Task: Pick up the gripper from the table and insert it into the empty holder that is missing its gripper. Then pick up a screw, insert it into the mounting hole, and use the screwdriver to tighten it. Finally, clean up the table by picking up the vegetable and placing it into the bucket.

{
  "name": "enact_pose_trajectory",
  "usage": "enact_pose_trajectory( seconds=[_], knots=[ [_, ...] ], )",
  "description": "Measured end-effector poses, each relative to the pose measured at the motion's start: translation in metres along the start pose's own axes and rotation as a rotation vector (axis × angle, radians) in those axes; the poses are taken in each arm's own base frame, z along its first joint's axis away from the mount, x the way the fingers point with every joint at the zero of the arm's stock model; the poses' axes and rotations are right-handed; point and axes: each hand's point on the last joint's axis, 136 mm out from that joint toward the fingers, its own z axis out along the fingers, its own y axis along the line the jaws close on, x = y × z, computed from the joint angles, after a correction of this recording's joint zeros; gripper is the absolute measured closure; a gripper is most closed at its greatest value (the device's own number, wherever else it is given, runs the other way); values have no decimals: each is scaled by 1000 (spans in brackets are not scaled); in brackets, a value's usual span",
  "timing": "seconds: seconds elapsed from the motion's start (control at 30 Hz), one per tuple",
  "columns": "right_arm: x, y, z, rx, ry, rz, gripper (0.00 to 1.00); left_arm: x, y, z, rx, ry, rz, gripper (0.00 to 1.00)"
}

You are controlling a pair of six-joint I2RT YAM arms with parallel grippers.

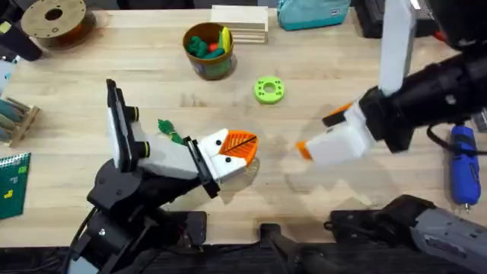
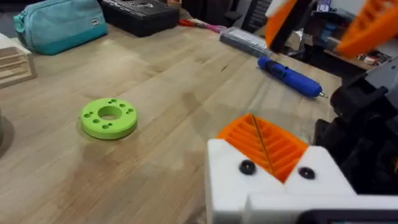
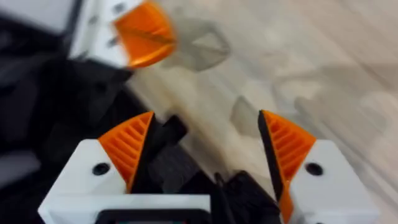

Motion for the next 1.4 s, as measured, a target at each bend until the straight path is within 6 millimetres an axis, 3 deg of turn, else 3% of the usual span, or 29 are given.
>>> enact_pose_trajectory(
  seconds=[0.2,0.37,0.6,0.77,1.1,1.4],
  knots=[
    [1,-70,-20,239,-55,237,47,0,0,0,0,0,0,993],
    [28,-142,-58,487,-91,504,46,0,0,0,0,0,0,993],
    [81,-201,-108,746,-87,760,44,0,0,0,0,0,0,993],
    [106,-234,-133,846,-76,804,45,0,0,0,0,0,0,993],
    [156,-270,-134,813,62,828,46,0,0,0,0,0,0,993],
    [226,-311,-116,738,160,879,45,0,0,0,0,0,0,993]
  ],
)
